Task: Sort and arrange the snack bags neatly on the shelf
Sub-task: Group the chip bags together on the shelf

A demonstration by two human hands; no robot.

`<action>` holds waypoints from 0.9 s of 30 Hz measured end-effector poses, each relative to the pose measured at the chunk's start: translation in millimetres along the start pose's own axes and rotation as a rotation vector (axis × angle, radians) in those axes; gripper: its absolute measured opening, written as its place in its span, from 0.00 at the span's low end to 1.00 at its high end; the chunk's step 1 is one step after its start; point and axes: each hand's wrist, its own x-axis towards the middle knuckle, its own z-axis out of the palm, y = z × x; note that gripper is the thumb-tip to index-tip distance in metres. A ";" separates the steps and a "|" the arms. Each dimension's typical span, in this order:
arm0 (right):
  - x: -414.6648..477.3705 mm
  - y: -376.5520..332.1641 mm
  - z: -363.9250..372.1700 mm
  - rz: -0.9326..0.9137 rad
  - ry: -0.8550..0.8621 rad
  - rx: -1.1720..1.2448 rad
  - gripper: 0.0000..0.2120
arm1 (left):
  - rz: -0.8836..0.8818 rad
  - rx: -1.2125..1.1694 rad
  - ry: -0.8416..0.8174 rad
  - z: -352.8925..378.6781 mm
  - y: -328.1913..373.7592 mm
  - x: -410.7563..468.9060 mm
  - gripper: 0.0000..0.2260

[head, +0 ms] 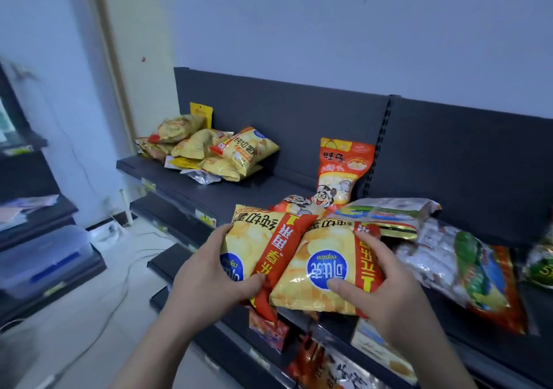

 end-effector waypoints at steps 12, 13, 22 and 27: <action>124.7 -67.2 136.8 0.031 -0.001 -0.127 0.39 | -0.047 0.042 0.007 -80.0 -98.6 135.4 0.42; 136.0 -68.0 140.8 0.034 -0.001 -0.140 0.39 | -0.054 0.043 0.013 -79.4 -102.1 146.0 0.41; 241.5 -55.1 161.3 0.066 -0.028 -0.296 0.39 | -0.116 0.194 -0.011 -45.4 -111.9 242.2 0.38; 299.5 -35.0 165.8 0.114 -0.058 -0.395 0.39 | -0.154 0.345 -0.009 -13.5 -115.4 286.6 0.38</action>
